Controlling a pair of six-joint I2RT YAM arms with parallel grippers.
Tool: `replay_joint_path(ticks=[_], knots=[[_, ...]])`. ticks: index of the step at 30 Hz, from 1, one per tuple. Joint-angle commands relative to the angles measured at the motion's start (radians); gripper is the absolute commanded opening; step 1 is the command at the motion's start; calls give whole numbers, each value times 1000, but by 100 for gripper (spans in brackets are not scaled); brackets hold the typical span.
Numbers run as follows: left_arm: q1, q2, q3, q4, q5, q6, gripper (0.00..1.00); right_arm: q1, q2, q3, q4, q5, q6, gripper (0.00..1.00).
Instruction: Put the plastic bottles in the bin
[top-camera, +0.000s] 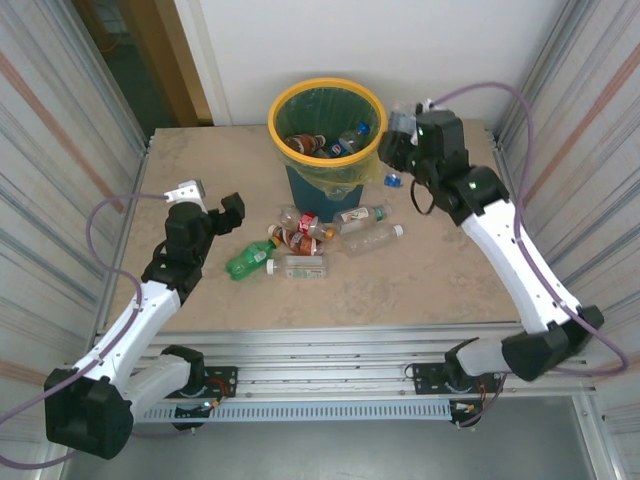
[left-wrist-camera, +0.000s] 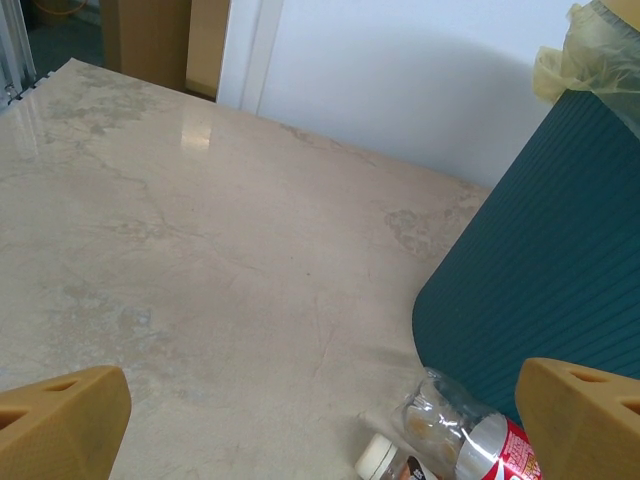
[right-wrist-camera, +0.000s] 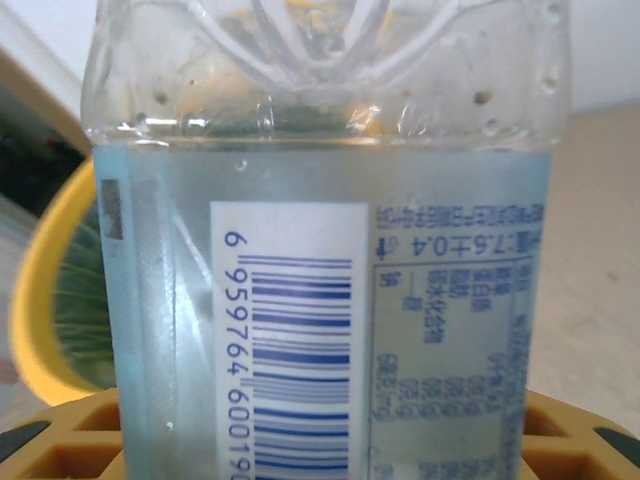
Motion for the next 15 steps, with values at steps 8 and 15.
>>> replay_joint_path(ticks=[8, 15], knots=[[13, -12, 7, -31, 29, -17, 99, 1, 364, 445, -22, -223, -182, 43], [15, 0, 10, -31, 42, -17, 99, 18, 559, 612, 15, -225, -249, 43]])
